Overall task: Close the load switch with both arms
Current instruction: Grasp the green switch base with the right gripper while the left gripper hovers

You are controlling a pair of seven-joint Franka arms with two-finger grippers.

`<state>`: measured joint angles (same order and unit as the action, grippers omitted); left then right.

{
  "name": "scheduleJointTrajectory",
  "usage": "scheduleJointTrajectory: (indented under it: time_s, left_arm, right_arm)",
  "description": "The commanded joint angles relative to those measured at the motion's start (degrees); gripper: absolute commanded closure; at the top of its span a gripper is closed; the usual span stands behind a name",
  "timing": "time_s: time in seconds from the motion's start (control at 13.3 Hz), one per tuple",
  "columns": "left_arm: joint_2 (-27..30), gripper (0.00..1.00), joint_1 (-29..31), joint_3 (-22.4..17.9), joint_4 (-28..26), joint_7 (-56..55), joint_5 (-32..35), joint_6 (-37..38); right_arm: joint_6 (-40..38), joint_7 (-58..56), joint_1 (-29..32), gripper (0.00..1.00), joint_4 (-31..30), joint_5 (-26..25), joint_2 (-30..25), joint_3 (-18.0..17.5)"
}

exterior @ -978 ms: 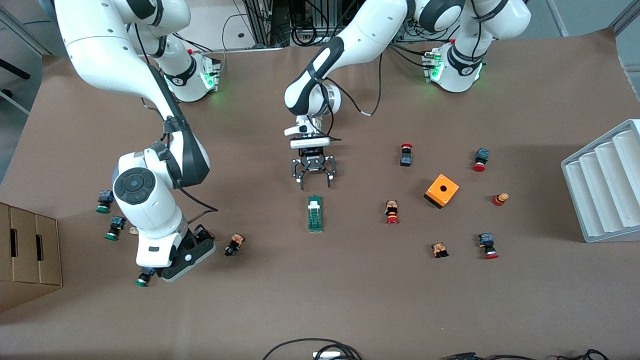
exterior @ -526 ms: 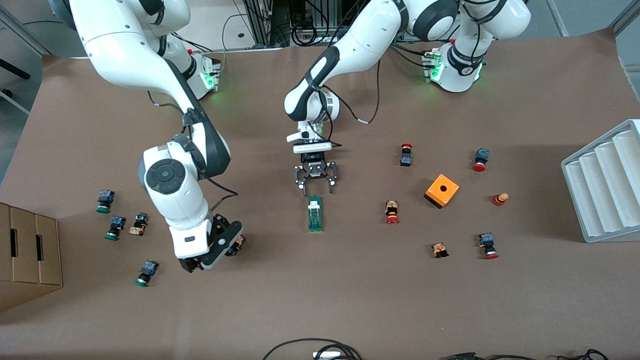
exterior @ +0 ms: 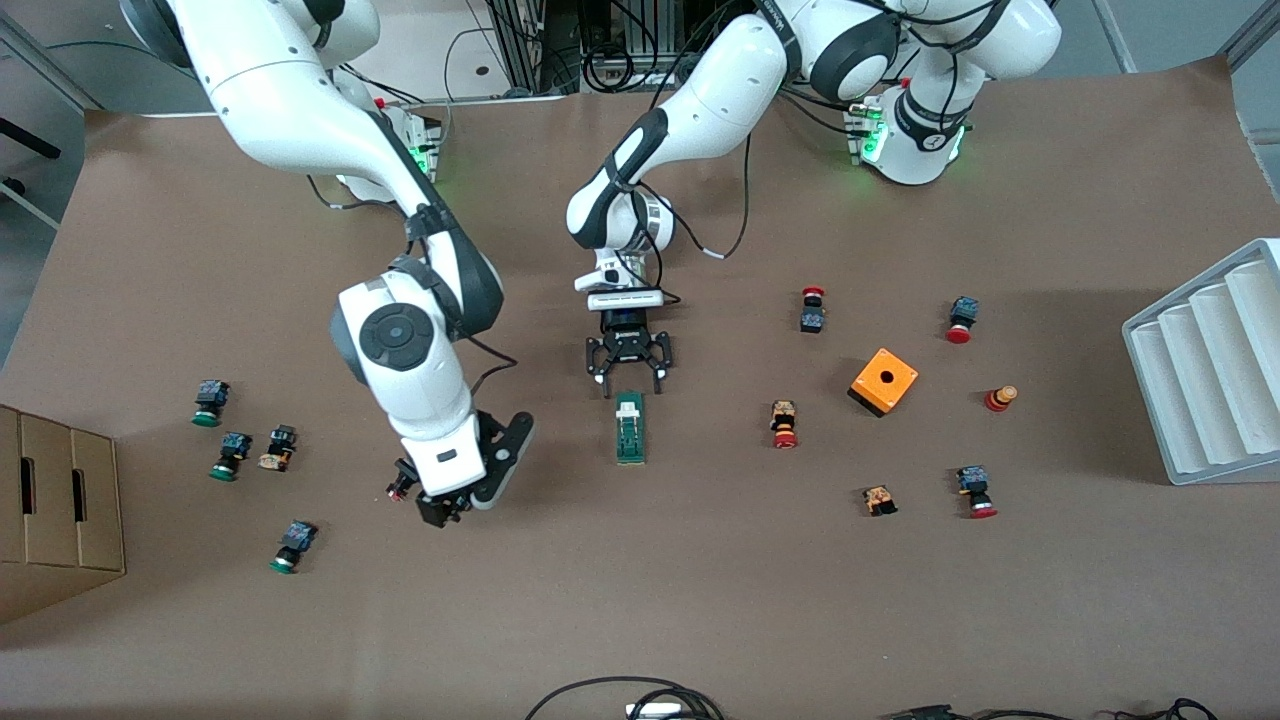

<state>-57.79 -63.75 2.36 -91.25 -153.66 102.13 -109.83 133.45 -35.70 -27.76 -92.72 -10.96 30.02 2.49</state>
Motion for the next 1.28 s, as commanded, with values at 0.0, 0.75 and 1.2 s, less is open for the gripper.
scheduleJointTrajectory:
  time_s: [0.0, 0.75, 1.2]
  left_arm:
    - [-1.79, 0.1, -0.94, -0.6, 2.13, -0.76, 0.79, 1.11]
    - [-2.41, 0.23, -0.77, -0.69, 1.25, -1.11, 4.74, 3.04]
    - [-3.11, 0.23, -0.77, -0.69, 1.07, -0.85, 5.53, 3.66]
  right_arm:
    - [1.55, -0.25, -1.59, 0.0, -0.36, -1.52, 0.22, 0.41]
    - [1.55, -4.2, -3.0, 0.01, -0.53, -1.52, 1.54, -1.0]
    - [1.82, -3.94, -3.44, 0.01, -0.53, -1.08, 2.94, -3.28]
